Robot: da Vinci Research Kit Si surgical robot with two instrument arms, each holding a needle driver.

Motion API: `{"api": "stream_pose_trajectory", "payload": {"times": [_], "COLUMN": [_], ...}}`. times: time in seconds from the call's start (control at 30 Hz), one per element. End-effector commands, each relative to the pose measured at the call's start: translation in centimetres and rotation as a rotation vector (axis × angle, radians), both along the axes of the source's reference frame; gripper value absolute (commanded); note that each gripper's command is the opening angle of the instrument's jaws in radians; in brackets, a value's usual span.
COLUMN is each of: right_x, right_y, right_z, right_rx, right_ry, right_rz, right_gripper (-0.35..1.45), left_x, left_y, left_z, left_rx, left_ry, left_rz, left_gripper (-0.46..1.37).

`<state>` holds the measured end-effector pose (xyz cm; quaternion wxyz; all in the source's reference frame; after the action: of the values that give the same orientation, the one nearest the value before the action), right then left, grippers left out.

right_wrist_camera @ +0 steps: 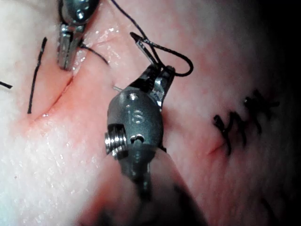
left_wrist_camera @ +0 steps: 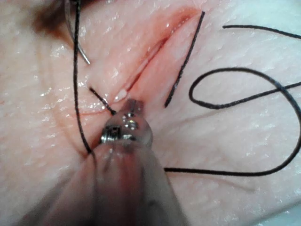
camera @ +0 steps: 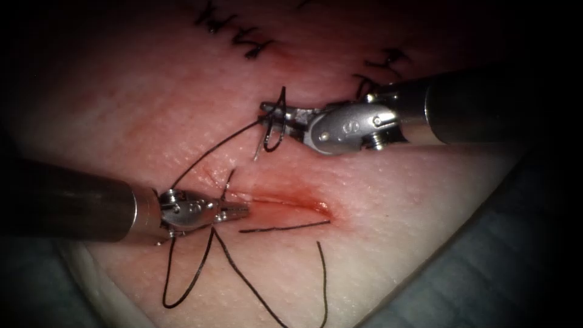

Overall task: Wound Closure
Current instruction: Regrasp the needle with the right tool and throw it through the top of the skin

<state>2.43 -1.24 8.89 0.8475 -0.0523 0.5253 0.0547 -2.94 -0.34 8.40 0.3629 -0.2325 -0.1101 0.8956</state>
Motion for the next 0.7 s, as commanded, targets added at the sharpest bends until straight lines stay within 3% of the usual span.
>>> {"api": "stream_pose_trajectory", "payload": {"times": [0.03,0.33,0.7], "right_x": [0.00,0.11,0.30], "right_y": [-0.01,0.09,0.30], "right_z": [0.02,0.18,0.38], "right_rx": [0.028,0.145,0.429], "right_ry": [0.003,0.058,0.037], "right_rz": [-0.001,-0.023,-0.038], "right_gripper": [-0.35,-0.35,-0.35], "left_x": [0.00,0.03,0.08], "left_y": [0.00,-0.01,-0.04], "left_z": [0.00,0.00,0.00], "left_rx": [0.006,0.006,0.004], "left_ry": [-0.008,-0.009,-0.011], "left_rz": [0.004,0.006,0.010], "left_gripper": [-0.35,-0.35,-0.35]}}
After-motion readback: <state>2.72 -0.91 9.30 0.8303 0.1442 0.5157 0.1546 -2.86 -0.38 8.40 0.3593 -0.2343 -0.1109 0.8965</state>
